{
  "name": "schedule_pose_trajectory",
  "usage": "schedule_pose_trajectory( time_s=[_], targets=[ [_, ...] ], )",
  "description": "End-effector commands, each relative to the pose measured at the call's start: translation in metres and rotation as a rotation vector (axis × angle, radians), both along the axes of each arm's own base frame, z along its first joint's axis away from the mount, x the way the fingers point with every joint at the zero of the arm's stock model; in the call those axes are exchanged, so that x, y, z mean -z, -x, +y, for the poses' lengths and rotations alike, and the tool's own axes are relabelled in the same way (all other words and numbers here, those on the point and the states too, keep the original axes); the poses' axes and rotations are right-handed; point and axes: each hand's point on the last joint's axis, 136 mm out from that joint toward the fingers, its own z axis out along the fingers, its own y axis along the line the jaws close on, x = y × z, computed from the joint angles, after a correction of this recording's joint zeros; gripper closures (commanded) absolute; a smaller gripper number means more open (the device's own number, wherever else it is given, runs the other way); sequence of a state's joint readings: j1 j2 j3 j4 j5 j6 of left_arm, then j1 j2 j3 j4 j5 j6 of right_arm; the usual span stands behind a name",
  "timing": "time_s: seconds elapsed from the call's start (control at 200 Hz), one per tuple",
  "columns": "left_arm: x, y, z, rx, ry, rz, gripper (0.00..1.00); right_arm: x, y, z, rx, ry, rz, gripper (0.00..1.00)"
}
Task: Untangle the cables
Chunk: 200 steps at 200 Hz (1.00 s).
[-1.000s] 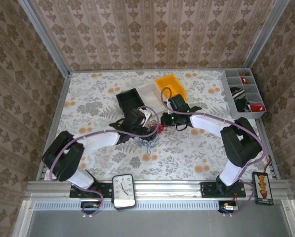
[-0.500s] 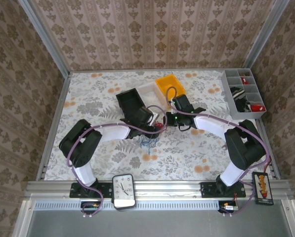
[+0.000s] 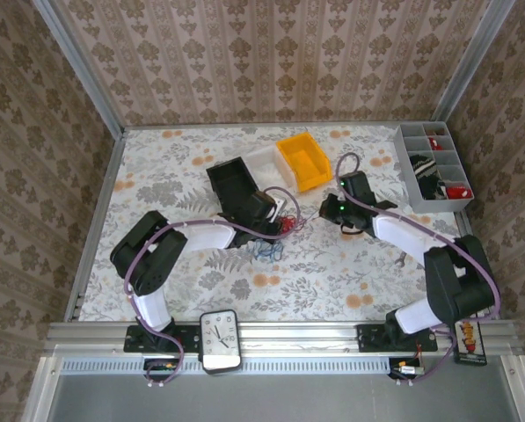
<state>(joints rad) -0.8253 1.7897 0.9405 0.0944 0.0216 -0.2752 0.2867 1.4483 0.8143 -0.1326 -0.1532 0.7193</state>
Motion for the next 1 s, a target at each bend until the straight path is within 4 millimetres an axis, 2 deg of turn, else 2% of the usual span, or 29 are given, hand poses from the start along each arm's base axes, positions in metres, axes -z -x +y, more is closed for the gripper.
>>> schedule_pose_trajectory(
  time_s=[0.0, 0.14, 0.25, 0.38, 0.53, 0.695, 0.78, 0.94, 0.995],
  targets=[
    [0.045, 0.013, 0.052, -0.097, -0.221, 0.086, 1.0, -0.031, -0.01, -0.082, 0.318, 0.124, -0.097, 1.0],
    [0.049, 0.015, 0.059, -0.114, -0.236, 0.088, 1.0, -0.043, 0.005, -0.135, 0.483, 0.232, -0.102, 1.0],
    [0.053, 0.016, 0.067, -0.143, -0.249, 0.092, 1.0, -0.053, 0.016, -0.16, 0.563, 0.266, -0.113, 1.0],
    [0.057, 0.019, 0.071, -0.153, -0.232, 0.121, 1.0, -0.054, 0.021, -0.172, 0.582, 0.271, -0.105, 1.0],
    [0.055, 0.027, 0.076, -0.134, -0.197, 0.137, 1.0, -0.052, 0.02, -0.172, 0.548, 0.295, -0.104, 1.0],
    [0.064, 0.036, 0.095, -0.157, -0.217, 0.18, 1.0, -0.053, 0.014, -0.172, 0.501, 0.331, -0.107, 1.0],
    [0.072, 0.042, 0.106, -0.168, -0.27, 0.216, 1.0, -0.063, 0.015, -0.188, 0.54, 0.379, -0.118, 1.0],
    [0.079, 0.053, 0.119, -0.183, -0.327, 0.251, 1.0, -0.079, 0.012, -0.228, 0.628, 0.326, -0.131, 1.0],
    [0.079, 0.053, 0.124, -0.194, -0.35, 0.25, 0.93, -0.085, 0.013, -0.24, 0.647, 0.333, -0.136, 1.0]
  ],
)
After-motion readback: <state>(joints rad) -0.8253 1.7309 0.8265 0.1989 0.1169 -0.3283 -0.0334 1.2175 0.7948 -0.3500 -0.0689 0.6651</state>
